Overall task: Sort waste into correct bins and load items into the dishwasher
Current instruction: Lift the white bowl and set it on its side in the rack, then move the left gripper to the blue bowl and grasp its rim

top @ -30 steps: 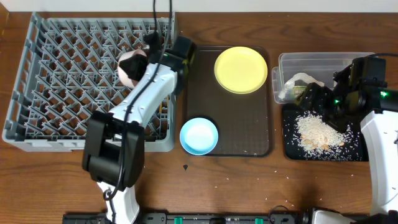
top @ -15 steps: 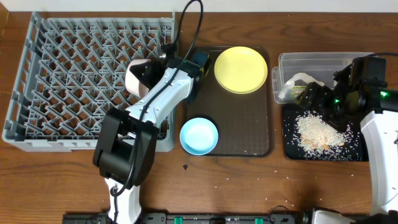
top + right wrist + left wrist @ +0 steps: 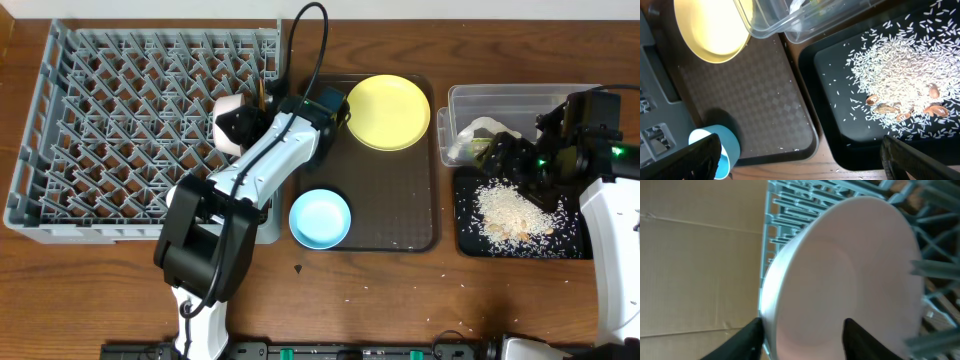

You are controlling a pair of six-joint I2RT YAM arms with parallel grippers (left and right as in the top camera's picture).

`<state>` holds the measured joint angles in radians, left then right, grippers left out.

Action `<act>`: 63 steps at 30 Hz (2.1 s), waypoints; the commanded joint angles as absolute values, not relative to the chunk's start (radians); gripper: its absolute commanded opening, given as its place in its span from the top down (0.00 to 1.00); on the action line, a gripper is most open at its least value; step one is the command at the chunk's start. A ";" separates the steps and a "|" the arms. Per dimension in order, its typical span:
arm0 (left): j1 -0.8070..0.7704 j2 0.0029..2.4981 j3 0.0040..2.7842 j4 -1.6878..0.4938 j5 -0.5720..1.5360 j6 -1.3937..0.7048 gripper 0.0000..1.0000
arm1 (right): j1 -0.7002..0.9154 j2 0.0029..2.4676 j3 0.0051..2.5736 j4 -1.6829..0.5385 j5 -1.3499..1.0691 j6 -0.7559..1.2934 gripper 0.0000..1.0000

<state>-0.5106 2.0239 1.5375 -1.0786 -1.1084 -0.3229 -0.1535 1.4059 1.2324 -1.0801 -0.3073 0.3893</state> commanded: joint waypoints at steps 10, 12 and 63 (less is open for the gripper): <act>-0.587 1.980 1.557 -1.092 -0.999 -0.346 0.30 | -0.154 1.397 1.242 -1.077 -0.316 0.377 0.01; -0.603 1.932 1.568 -1.092 -0.921 -0.346 0.29 | -0.154 1.397 1.242 -1.075 -0.316 0.377 0.01; -0.735 1.725 1.381 -1.005 -0.140 -0.411 0.59 | -0.143 1.397 1.242 -1.050 -0.323 0.408 0.01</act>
